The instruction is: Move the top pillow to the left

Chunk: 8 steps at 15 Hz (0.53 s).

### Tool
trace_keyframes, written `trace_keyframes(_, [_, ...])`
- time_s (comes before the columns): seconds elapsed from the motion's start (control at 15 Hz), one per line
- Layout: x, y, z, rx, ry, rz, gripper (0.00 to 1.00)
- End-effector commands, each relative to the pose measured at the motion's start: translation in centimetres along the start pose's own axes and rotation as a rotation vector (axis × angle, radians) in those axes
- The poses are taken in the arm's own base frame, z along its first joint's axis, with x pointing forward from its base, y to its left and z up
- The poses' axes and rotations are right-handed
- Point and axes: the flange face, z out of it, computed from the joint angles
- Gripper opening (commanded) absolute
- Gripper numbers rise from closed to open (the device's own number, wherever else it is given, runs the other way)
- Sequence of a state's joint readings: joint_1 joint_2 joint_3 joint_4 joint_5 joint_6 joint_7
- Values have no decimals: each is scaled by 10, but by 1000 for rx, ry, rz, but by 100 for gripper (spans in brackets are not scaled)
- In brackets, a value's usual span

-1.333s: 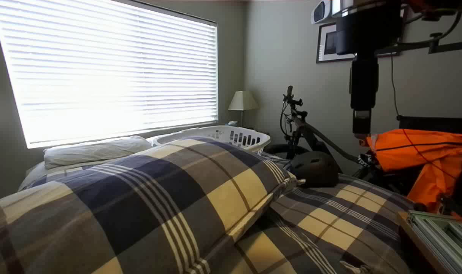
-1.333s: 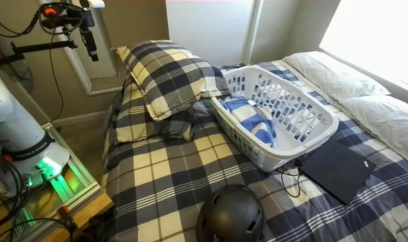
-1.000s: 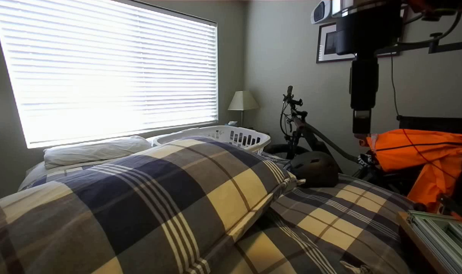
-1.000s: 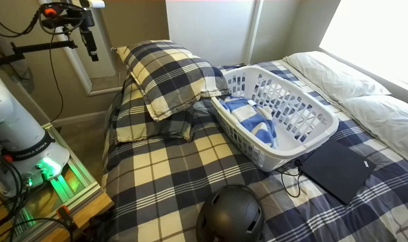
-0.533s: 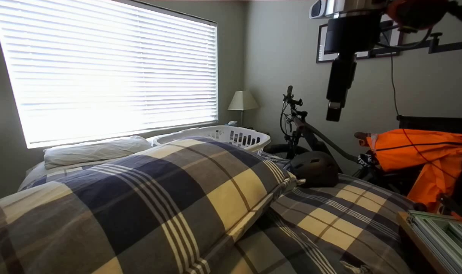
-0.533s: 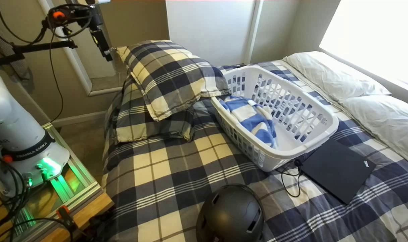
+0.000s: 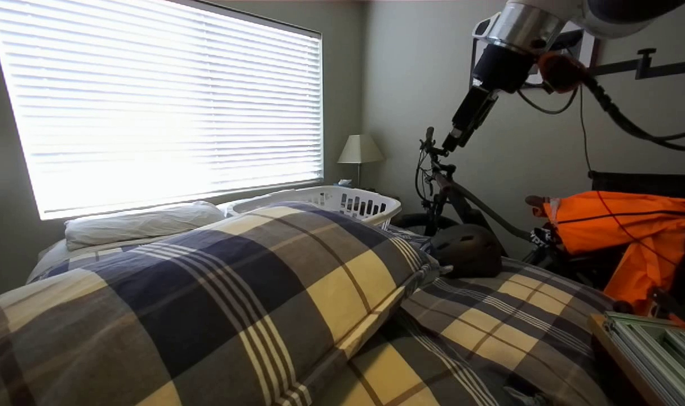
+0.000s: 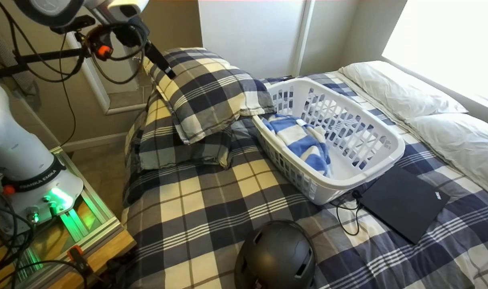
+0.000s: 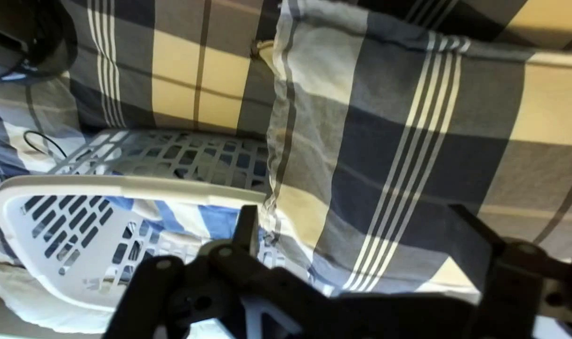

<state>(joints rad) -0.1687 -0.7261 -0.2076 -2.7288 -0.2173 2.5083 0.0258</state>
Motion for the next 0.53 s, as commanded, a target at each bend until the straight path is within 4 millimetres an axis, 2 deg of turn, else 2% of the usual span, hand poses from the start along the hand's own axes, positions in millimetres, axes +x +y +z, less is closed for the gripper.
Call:
trace_keyframes(0.0, [2,12,1,19,26,4,100])
trace_keyframes(0.13, [2,22,4,33,40,8,100])
trace_keyframes(0.47, [3,18,5,39,44,1,100])
